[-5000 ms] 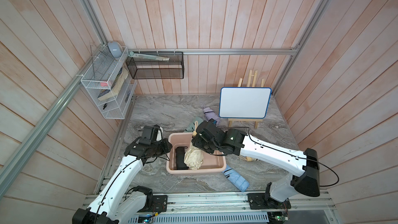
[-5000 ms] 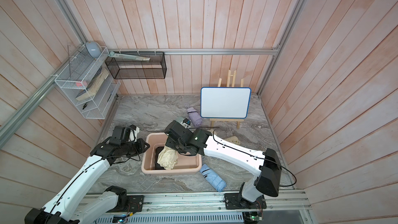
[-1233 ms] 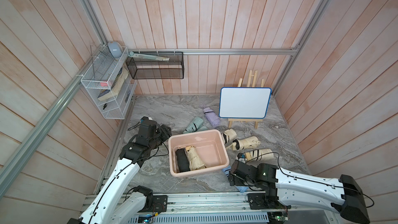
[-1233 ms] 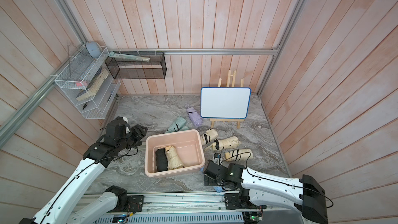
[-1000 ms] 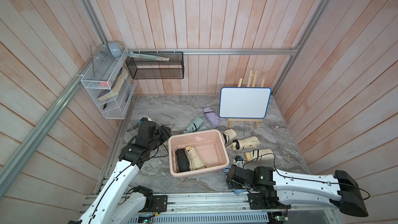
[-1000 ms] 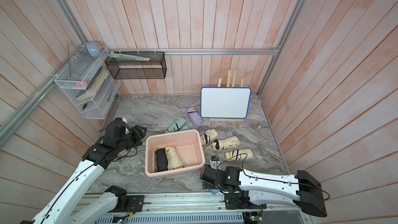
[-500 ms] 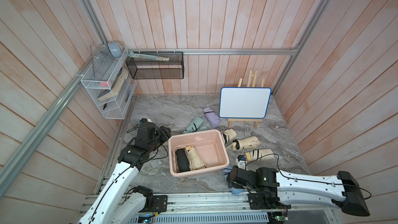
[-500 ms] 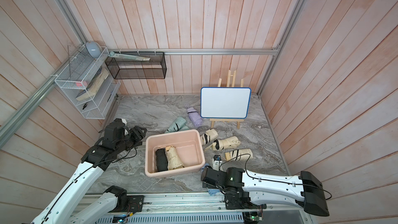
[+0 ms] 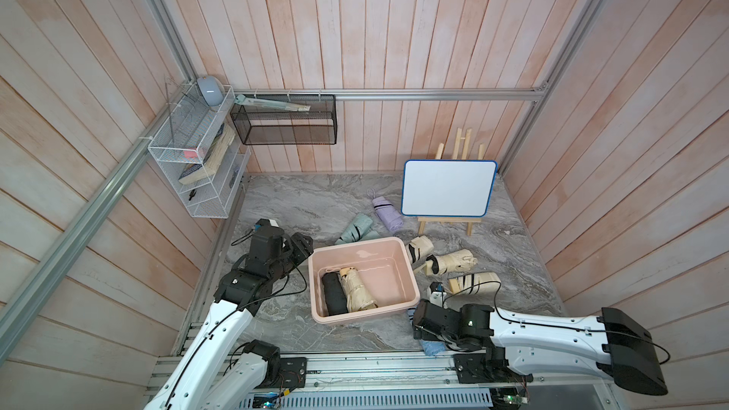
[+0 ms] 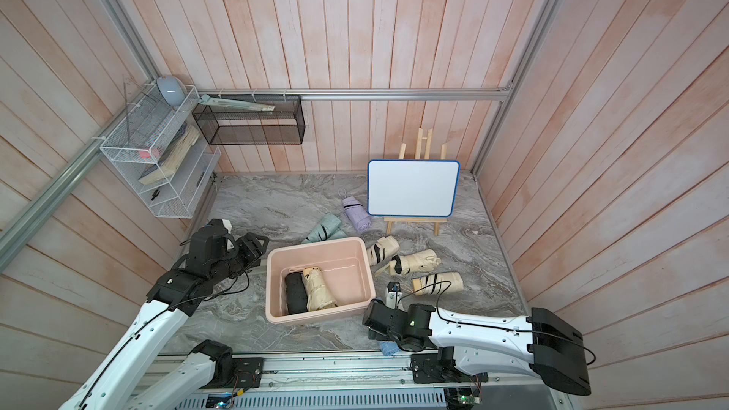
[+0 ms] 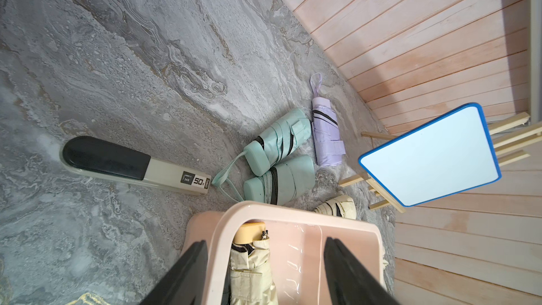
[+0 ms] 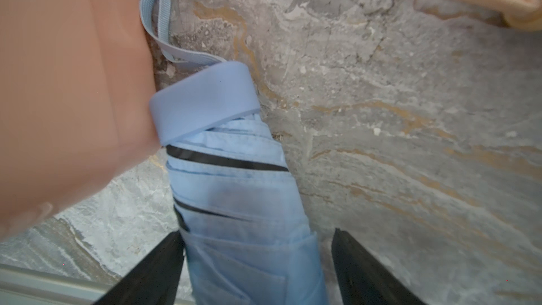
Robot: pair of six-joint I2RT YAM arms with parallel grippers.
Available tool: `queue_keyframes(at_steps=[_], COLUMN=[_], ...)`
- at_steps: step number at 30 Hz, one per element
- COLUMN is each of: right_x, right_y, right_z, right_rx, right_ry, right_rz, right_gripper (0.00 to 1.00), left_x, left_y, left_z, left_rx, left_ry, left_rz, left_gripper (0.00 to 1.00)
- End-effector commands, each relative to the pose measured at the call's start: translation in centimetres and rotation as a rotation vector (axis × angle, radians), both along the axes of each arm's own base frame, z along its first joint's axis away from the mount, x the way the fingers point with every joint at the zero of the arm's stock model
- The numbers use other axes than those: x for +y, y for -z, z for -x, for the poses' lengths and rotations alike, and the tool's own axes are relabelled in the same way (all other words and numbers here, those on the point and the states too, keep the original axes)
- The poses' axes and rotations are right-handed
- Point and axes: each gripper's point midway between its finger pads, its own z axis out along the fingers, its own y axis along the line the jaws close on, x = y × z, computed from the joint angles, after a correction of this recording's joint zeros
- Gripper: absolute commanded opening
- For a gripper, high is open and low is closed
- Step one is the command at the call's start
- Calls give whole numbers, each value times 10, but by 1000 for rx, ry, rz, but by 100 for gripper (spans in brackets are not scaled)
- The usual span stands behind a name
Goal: Put the umbrella into the storage box
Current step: Pick up the umbrella from the center of the board.
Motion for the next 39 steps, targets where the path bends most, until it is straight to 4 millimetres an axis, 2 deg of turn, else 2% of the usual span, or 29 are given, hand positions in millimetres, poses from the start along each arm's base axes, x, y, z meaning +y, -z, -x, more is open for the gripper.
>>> queue_keyframes(at_steps=[1, 5, 12, 16, 21, 30, 36, 39], right_x=[-1, 0, -8, -11, -24, -39, -53, -65], right_y=[8, 9, 16, 14, 8, -25, -61, -89], right_z=[-2, -2, -1, -4, -4, -9, -15, -20], right_rx=[-2, 2, 19, 11, 13, -31, -79, -115], right_ry=[-7, -1, 45, 86, 165, 325, 377, 390], right_rz=[17, 20, 40, 38, 60, -39, -65, -39], right_gripper=[83, 81, 68, 59, 53, 47, 43, 43], left_x=[2, 1, 0, 0, -1, 2, 0, 1], left_y=[5, 4, 6, 10, 13, 27, 31, 34], left_z=[3, 2, 2, 3, 5, 27, 40, 47], left_rx=[14, 10, 12, 23, 32, 91, 130, 159], left_ry=[-2, 2, 10, 6, 13, 20, 52, 69], left_rz=[1, 5, 2, 9, 5, 14, 17, 4], left_gripper=[69, 68, 68, 68, 69, 68, 68, 68])
